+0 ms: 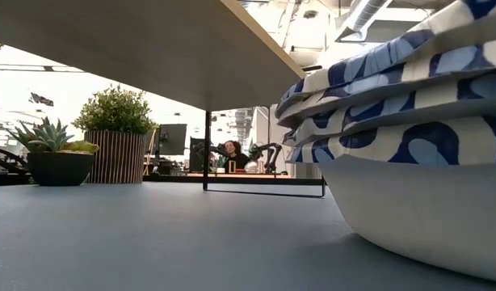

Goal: Place and stack bowls onto a shelf
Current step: Put the white bowl on the shelf

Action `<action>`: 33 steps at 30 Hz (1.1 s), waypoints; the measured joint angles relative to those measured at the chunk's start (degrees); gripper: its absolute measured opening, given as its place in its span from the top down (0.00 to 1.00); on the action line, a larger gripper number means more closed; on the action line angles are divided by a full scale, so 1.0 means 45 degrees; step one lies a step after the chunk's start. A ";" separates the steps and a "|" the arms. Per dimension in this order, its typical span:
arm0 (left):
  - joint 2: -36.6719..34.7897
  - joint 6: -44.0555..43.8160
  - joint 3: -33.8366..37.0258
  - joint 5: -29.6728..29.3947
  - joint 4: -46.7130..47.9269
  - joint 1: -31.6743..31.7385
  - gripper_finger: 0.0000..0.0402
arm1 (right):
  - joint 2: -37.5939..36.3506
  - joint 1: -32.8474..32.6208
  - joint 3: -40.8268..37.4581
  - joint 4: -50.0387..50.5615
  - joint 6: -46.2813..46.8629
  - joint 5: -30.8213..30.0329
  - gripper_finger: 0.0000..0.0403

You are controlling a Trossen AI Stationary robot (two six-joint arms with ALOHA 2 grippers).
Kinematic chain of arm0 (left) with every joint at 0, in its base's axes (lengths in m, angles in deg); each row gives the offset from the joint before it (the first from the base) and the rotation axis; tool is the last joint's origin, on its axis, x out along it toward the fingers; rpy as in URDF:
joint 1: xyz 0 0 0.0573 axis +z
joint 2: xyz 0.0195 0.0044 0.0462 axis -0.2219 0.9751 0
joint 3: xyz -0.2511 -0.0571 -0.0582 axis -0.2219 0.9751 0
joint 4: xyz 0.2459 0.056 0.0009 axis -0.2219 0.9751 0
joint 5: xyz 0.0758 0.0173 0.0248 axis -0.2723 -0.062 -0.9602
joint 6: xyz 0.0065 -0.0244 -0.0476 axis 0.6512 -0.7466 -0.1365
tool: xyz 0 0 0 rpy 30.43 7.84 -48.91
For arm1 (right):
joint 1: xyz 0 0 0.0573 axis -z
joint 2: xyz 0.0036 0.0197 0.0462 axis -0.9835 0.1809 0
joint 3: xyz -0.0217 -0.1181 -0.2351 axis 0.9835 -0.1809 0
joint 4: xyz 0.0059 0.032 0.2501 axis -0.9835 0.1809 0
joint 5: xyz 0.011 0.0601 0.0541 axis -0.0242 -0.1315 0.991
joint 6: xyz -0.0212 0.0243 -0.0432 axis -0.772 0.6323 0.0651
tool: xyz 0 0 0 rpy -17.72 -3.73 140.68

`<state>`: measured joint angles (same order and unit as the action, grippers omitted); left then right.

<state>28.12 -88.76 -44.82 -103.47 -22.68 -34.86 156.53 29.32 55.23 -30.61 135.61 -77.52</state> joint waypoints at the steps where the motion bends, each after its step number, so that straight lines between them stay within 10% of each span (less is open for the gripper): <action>1: -0.0002 -0.0014 0.0002 0.0000 -0.0004 0.0005 0.70 | 0.0000 0.0005 0.0042 0.0100 0.0000 -0.0002 0.62; 33: -0.0002 -0.0262 -0.0002 0.0005 0.0001 0.0001 0.70 | -0.1424 0.0039 0.0039 0.0903 -0.0444 0.0661 0.93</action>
<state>28.11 -89.94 -44.83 -103.44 -22.67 -34.86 150.12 29.49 55.41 -26.55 133.62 -74.54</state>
